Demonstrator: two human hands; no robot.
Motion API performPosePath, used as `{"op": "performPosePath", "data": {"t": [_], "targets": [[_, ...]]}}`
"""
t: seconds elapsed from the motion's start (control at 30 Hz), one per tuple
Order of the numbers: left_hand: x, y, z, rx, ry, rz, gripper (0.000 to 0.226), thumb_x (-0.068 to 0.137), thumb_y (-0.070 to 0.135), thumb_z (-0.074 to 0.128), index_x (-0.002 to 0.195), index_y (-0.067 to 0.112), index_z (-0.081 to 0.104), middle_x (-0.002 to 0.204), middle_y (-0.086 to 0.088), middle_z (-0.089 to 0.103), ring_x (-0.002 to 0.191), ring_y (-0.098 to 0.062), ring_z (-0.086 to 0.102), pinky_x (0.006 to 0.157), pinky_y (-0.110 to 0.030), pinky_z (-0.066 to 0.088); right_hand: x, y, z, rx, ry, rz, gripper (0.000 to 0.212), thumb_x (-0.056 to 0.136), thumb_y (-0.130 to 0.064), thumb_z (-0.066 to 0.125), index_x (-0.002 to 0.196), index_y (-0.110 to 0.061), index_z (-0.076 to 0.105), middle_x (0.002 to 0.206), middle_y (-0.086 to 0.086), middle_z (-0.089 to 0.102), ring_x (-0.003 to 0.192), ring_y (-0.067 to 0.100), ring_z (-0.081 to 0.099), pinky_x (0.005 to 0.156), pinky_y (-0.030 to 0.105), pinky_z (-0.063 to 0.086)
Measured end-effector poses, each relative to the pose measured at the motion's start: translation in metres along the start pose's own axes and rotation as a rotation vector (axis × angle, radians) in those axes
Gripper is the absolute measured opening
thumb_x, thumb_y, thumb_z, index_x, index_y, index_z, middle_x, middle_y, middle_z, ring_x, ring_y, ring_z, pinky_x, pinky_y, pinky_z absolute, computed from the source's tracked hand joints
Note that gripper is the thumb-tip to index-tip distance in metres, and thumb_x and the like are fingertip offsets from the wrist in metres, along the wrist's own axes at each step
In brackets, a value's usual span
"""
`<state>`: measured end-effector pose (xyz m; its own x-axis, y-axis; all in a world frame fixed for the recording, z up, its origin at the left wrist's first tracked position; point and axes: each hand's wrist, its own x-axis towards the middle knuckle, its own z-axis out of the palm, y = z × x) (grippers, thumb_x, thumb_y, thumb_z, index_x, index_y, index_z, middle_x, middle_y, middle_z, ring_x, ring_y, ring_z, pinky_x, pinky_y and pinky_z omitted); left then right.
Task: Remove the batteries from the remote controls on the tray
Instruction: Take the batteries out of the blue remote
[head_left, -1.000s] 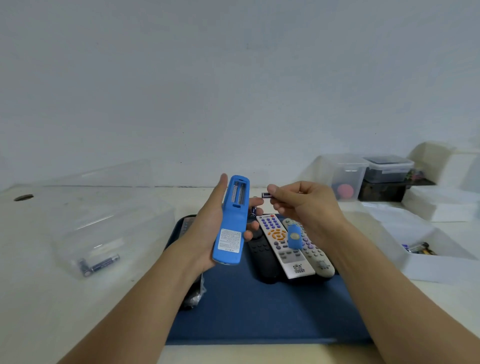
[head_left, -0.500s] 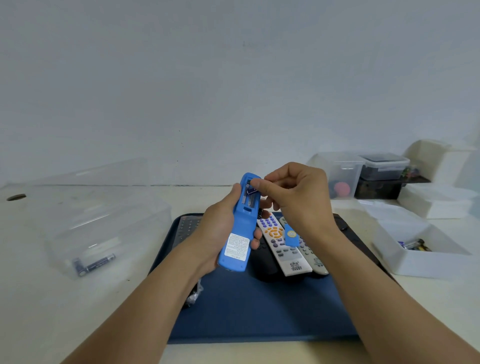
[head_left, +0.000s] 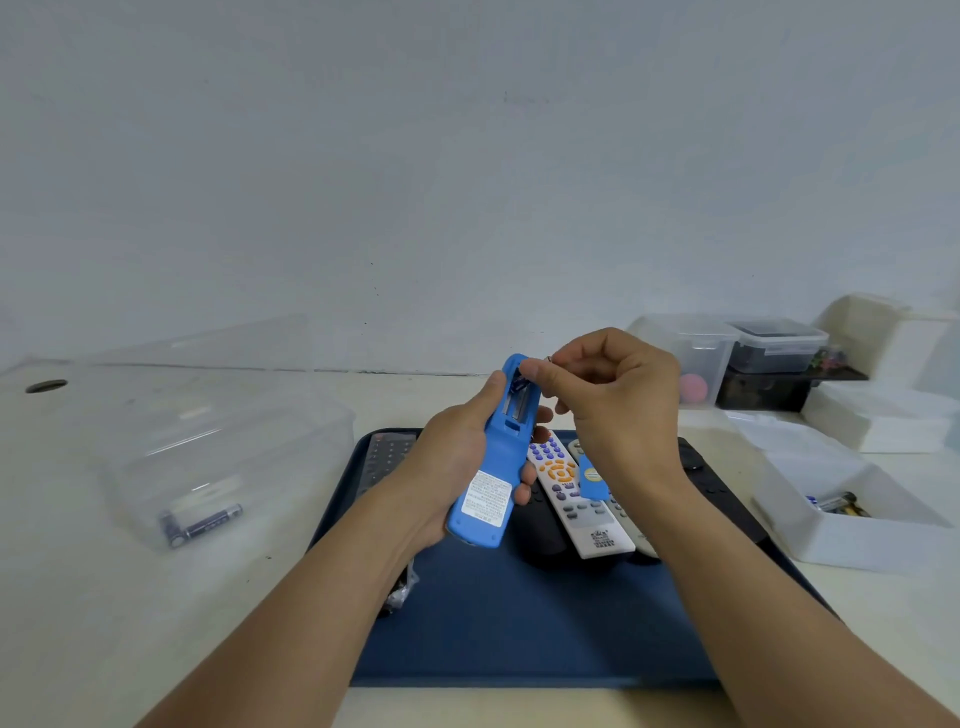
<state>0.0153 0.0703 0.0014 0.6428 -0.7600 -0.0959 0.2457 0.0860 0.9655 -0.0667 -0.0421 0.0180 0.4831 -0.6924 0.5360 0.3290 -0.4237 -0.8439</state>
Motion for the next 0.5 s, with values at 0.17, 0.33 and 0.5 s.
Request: {"op": "performPosePath", "data": {"t": [0.17, 0.33, 0.5], "targets": [[-0.007, 0.003, 0.003, 0.079, -0.014, 0.009, 0.055, 0.097, 0.06, 0.05, 0.095, 0.008, 0.068, 0.063, -0.007, 0.066, 0.045, -0.021, 0.057, 0.043, -0.027, 0.048, -0.005, -0.001, 0.005, 0.061, -0.009, 0.035, 0.02, 0.076, -0.012, 0.086, 0.086, -0.007, 0.069, 0.074, 0.007, 0.074, 0.064, 0.011, 0.071, 0.051, 0.018, 0.052], [-0.009, 0.005, 0.004, 0.136, -0.023, 0.011, 0.049, 0.096, 0.057, 0.054, 0.089, 0.009, 0.063, 0.061, -0.01, 0.064, 0.046, -0.023, 0.056, 0.044, -0.027, 0.048, -0.004, 0.002, 0.007, 0.132, -0.023, 0.087, 0.011, 0.078, -0.01, 0.084, 0.078, -0.005, 0.074, 0.071, 0.007, 0.075, 0.064, 0.02, 0.072, 0.055, 0.024, 0.056], [-0.012, 0.005, 0.006, 0.158, -0.041, 0.022, 0.051, 0.099, 0.057, 0.049, 0.091, 0.007, 0.059, 0.06, -0.012, 0.06, 0.044, -0.022, 0.056, 0.042, -0.025, 0.048, -0.011, 0.009, 0.015, 0.011, -0.01, 0.025, 0.01, 0.081, -0.016, 0.082, 0.075, -0.011, 0.076, 0.078, -0.002, 0.073, 0.064, 0.011, 0.066, 0.058, 0.024, 0.053]]}}
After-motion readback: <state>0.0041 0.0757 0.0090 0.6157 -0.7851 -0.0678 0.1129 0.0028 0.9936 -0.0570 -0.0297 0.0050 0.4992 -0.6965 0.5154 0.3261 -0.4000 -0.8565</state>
